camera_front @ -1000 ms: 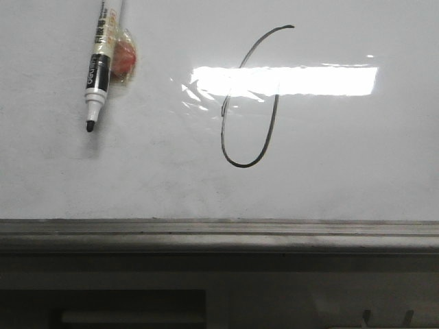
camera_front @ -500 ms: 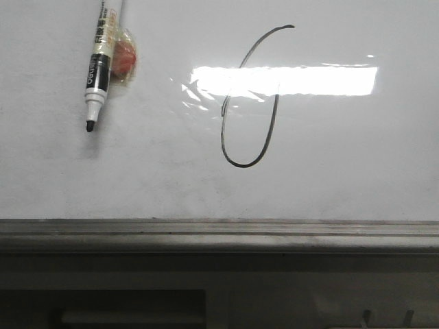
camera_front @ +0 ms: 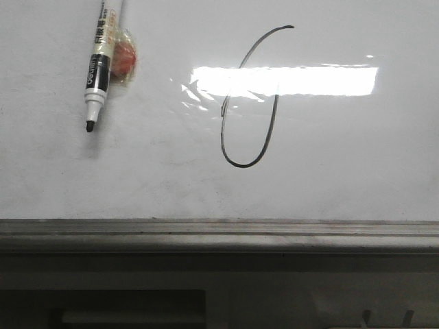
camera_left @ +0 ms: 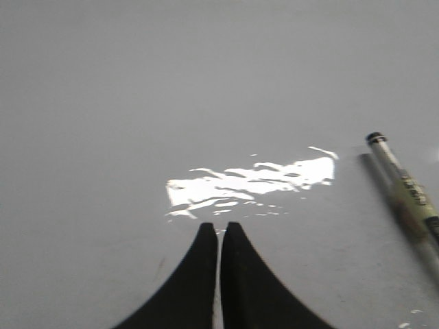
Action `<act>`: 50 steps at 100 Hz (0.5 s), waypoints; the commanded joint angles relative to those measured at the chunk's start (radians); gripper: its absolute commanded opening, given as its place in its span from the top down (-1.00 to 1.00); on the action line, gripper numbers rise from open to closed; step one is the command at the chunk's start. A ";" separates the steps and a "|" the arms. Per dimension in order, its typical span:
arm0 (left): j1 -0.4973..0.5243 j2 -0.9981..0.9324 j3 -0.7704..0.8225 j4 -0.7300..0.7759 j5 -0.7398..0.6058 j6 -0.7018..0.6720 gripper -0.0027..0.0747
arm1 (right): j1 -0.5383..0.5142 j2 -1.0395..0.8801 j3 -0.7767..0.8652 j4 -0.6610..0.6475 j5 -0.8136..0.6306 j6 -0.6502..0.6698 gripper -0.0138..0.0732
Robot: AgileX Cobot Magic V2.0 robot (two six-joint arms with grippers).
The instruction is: Write number 6 on whiteboard
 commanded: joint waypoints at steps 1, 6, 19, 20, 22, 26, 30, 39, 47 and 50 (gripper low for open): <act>0.086 -0.018 0.040 0.072 -0.006 -0.117 0.98 | -0.004 0.025 -0.025 0.028 -0.065 -0.008 0.80; 0.123 -0.033 0.047 0.080 0.024 -0.138 0.98 | -0.004 0.025 -0.025 0.028 -0.065 -0.008 0.80; 0.166 -0.033 0.047 0.100 0.126 -0.149 0.98 | -0.004 0.025 -0.025 0.028 -0.067 -0.008 0.80; 0.166 -0.033 0.047 0.100 0.130 -0.149 0.98 | -0.004 0.025 -0.025 0.028 -0.067 -0.008 0.80; 0.164 -0.033 0.047 0.100 0.139 -0.149 0.98 | -0.004 0.025 -0.025 0.028 -0.069 -0.008 0.80; 0.147 -0.033 0.047 0.098 0.153 -0.149 0.98 | -0.004 0.025 -0.025 0.028 -0.069 -0.008 0.80; 0.126 -0.033 0.047 0.098 0.157 -0.149 0.98 | -0.004 0.025 -0.025 0.028 -0.069 -0.008 0.80; 0.069 -0.033 0.048 0.098 0.157 -0.144 0.98 | -0.004 0.025 -0.025 0.028 -0.069 -0.008 0.80; 0.056 -0.033 0.050 0.093 0.177 -0.144 0.98 | -0.004 0.025 -0.025 0.028 -0.069 -0.008 0.80; 0.060 -0.033 0.050 0.089 0.183 -0.144 0.98 | -0.004 0.025 -0.025 0.028 -0.069 -0.008 0.80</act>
